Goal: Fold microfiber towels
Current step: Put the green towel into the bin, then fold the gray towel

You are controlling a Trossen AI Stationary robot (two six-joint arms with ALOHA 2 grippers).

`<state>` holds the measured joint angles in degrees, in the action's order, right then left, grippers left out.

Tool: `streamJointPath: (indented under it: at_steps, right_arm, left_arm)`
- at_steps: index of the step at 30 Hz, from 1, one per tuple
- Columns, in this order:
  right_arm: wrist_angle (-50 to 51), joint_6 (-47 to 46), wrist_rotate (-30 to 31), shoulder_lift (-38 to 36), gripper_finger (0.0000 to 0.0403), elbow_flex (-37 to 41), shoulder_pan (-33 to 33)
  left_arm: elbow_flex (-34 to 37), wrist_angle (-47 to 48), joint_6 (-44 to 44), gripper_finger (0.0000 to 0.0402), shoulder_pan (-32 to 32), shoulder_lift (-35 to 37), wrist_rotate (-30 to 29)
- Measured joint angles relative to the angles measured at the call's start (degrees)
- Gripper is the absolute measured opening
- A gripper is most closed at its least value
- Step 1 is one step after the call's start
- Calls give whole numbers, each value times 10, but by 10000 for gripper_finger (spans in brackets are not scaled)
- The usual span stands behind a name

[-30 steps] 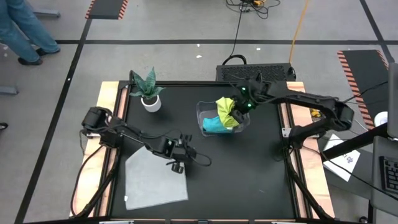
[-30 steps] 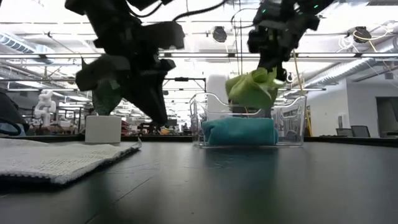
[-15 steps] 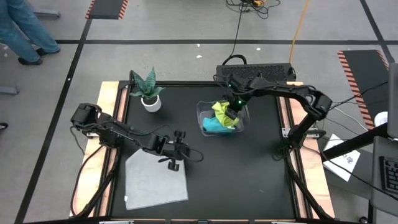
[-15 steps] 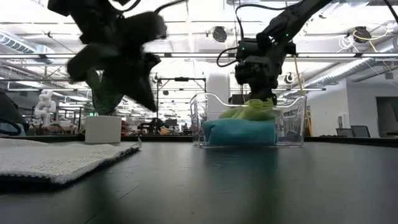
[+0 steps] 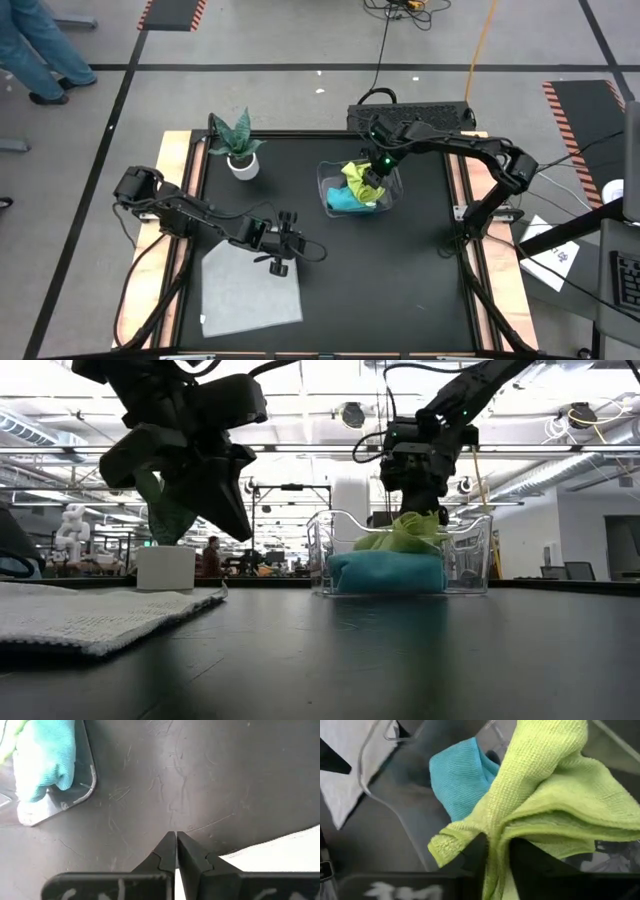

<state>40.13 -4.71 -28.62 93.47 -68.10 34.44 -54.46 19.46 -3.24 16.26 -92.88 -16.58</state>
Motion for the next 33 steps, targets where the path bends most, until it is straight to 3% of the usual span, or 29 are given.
streamJointPath:
  at_steps: [6,10,15,19,23,28,33]
  right_arm:
    - [-5,-38,27,-30,156,0,12]
    - [4,-49,60,-54,193,0,28]
    - [-7,-46,78,-86,206,0,50]
    - [-35,-49,79,-122,201,0,40]
    - [-72,-50,76,-162,192,1,-18]
    - [-135,-58,84,-207,170,8,-139]
    - [-164,-82,151,-222,133,53,-282]
  left_arm:
    - [0,0,2,3,14,0,0]
    - [0,0,3,15,21,0,0]
    - [0,1,4,15,23,0,-7]
    - [0,2,2,3,23,0,-52]
    - [0,1,8,13,23,0,-104]
    - [0,2,35,16,32,11,-163]
    - [-1,-1,60,4,62,46,-189]
